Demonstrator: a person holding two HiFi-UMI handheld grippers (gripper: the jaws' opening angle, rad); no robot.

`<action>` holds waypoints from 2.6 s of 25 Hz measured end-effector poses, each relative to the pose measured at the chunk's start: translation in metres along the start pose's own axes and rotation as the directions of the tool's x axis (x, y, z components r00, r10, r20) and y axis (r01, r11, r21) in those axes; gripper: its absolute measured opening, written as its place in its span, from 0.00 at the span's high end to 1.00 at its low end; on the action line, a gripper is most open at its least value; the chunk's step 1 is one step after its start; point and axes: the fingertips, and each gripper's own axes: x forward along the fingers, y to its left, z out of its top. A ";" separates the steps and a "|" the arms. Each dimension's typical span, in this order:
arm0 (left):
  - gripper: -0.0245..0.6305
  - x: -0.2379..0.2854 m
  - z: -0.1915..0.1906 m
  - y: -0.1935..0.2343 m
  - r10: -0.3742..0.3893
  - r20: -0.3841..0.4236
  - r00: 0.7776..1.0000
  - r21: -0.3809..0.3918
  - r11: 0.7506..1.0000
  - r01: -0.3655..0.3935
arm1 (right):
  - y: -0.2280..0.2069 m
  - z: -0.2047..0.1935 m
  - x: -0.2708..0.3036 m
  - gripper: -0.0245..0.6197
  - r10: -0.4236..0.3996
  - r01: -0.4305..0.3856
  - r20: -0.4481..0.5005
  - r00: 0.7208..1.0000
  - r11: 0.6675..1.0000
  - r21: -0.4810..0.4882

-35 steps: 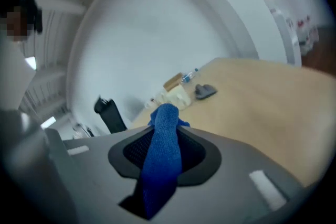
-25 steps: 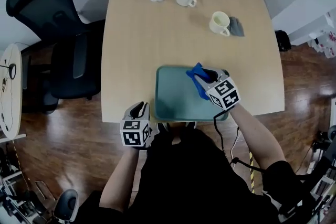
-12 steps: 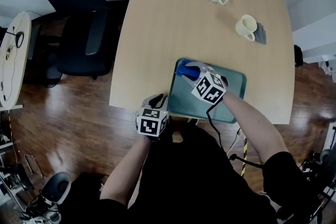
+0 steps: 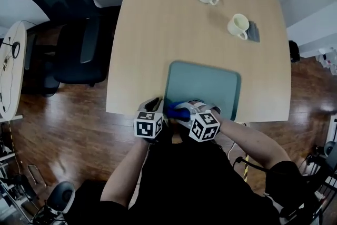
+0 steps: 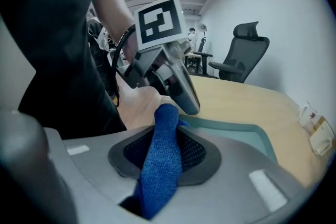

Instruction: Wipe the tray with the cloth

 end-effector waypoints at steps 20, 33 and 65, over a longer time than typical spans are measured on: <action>0.83 0.010 -0.022 -0.017 0.011 -0.174 0.985 0.134 0.991 0.012 | -0.155 -0.070 -0.057 0.79 -0.322 0.327 -0.061 0.945 0.912 0.249; 0.91 0.008 -0.024 -0.008 0.038 -0.157 0.987 0.083 0.996 -0.025 | 0.014 -0.028 -0.023 0.79 -0.012 0.012 0.003 1.000 0.999 0.047; 0.96 0.043 0.003 -0.060 -0.040 -0.221 0.975 0.106 0.992 0.065 | -0.031 -0.080 -0.075 0.79 -0.168 0.170 -0.029 0.985 0.975 0.143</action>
